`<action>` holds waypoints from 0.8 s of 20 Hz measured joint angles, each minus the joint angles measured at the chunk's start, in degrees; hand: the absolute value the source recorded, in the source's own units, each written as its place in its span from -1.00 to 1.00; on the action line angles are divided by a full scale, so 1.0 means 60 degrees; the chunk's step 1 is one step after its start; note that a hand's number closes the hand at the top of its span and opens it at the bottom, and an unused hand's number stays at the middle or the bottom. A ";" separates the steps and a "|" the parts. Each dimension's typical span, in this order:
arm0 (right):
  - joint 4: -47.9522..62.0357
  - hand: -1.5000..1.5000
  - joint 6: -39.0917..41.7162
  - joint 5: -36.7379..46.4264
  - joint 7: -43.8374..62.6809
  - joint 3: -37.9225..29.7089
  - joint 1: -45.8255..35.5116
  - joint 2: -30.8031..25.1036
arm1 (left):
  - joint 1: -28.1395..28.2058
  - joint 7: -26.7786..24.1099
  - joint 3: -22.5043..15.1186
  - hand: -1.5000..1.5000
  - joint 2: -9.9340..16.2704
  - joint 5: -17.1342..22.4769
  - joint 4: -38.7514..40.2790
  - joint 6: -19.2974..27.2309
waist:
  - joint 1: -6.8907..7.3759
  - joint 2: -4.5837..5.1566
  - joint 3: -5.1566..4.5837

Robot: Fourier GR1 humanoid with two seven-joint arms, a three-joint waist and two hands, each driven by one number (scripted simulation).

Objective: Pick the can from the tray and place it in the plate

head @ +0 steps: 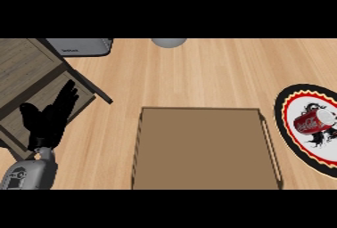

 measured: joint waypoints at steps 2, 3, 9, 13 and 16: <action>0.0124 -1.00 0.0705 -0.0455 0.0609 -0.0001 0.0060 -0.0239 | 0.0068 -0.0100 -0.0002 0.00 -0.0009 0.0002 -0.0043 -0.0024 | 0.0021 0.0006 0.0001; 0.0160 -1.00 0.0991 -0.0643 0.0870 0.0024 0.0062 -0.0317 | -0.0018 -0.0048 0.0010 0.00 0.0003 0.0006 0.0025 -0.0031 | 0.0019 0.0017 0.0001; 0.0515 -1.00 0.1815 -0.1404 0.1445 0.0021 0.0160 -0.0793 | -0.0070 -0.0131 -0.0055 0.00 -0.0102 -0.0044 0.0032 -0.0021 | 0.0127 0.0061 0.0028; 0.0807 -1.00 0.1879 -0.1636 0.1418 0.0010 0.0114 -0.1065 | -0.0111 -0.0100 -0.0148 0.00 -0.0188 -0.0142 0.0006 0.0038 | 0.0197 0.0082 0.0044; 0.0980 -1.00 0.1874 -0.1697 0.1349 0.0064 0.0125 -0.1272 | -0.0145 -0.0005 -0.0101 0.00 -0.0103 -0.0074 -0.0013 -0.0074 | 0.0238 0.0097 0.0046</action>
